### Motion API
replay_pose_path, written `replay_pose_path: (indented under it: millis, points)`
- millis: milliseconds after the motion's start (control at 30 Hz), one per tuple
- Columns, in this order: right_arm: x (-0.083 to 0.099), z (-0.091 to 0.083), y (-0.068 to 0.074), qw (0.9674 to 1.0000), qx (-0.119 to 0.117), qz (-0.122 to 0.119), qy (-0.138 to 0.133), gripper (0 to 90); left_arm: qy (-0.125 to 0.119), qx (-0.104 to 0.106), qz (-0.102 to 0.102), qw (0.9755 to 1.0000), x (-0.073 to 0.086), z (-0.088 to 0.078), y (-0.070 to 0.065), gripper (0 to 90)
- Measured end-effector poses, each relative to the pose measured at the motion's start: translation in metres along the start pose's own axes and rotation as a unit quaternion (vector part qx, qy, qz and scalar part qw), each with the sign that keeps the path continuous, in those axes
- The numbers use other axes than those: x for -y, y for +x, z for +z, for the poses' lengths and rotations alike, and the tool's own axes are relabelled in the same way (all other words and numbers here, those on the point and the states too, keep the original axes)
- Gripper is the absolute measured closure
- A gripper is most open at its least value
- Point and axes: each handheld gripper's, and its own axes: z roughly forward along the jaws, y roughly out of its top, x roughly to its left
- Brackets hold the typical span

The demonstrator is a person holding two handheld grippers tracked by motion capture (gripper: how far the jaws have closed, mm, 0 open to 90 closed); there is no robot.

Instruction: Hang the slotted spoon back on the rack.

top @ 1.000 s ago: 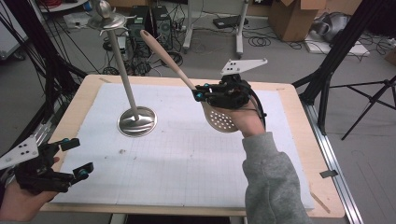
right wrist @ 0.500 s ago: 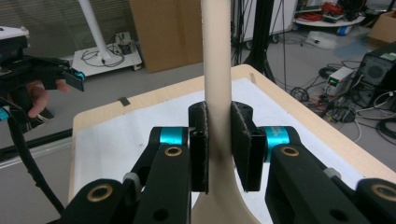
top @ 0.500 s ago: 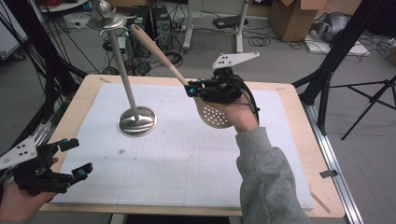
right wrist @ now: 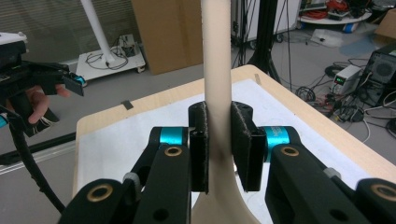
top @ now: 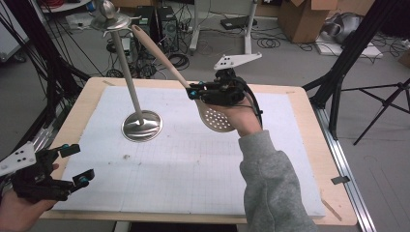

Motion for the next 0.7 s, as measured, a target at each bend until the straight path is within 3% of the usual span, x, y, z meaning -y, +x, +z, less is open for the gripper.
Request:
replay_pose_path:
  millis: [700]
  points:
    - [0.001,0.018,0.001,1.0,-0.001,0.004,0.006,78.0,0.002,0.0,0.0,1.0,0.0,-0.001,-0.001,2.4]
